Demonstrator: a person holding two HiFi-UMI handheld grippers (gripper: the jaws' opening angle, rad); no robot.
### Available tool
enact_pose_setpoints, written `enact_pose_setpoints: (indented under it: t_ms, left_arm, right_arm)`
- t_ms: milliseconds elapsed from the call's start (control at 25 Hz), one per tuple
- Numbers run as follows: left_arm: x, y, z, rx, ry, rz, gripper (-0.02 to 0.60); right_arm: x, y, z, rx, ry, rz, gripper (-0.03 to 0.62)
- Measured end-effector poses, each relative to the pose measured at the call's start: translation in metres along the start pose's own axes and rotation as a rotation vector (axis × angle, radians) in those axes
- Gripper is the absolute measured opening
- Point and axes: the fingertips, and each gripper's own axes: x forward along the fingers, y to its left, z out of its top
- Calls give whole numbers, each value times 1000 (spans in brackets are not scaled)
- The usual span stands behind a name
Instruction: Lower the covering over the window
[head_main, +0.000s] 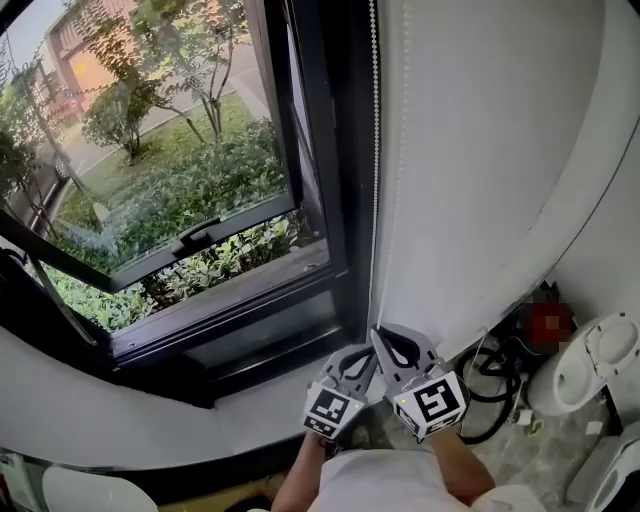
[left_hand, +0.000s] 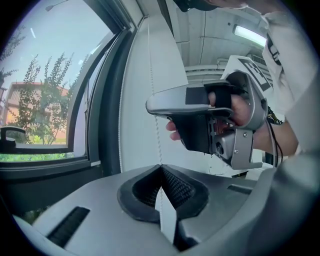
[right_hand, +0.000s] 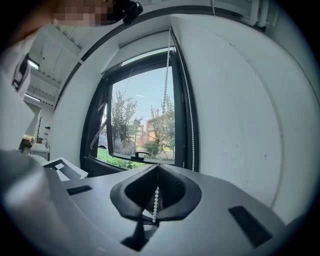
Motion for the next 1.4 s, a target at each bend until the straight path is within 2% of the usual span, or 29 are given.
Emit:
enact_pose_setpoints:
  t_ms: [280,600,760,920,1000,1080,1160,1280,1400]
  left_arm:
    - [1,-12,-33,-40,34,-20,15]
    - [8,-27,-99,-83,152,-46,15]
    - [6,-33,-122,-108,143,-50,17]
    - [-6,-27,-107,-125,131,-29,42]
    - [-13,-13,-88,-127,95,-2,84]
    - [-20,3,-68,-114,52,33,86]
    - [-23,19,-50,-95,12,66,87]
    - [-18,42,-25,-63,-36,98,92]
    - [-6,66,-9,-35,-61,138,97]
  right_arm:
    - [-6,4,-33,23,52,-18,11]
    - [-12,9,-99,51,183,-24,12]
    - [-19,11,-116,61,203,-31,12]
    - [-27,5,-107,2,188,-81,14]
    - [-31,1,-104,-64,188,-126,17]
    - [-34,1,-104,-118,185,-158,23]
    - [-35,4,-106,-132,188,-164,45]
    - [-37,4,-110,-123,205,-165,117]
    - [-37,1,-114,-121,211,-172,152]
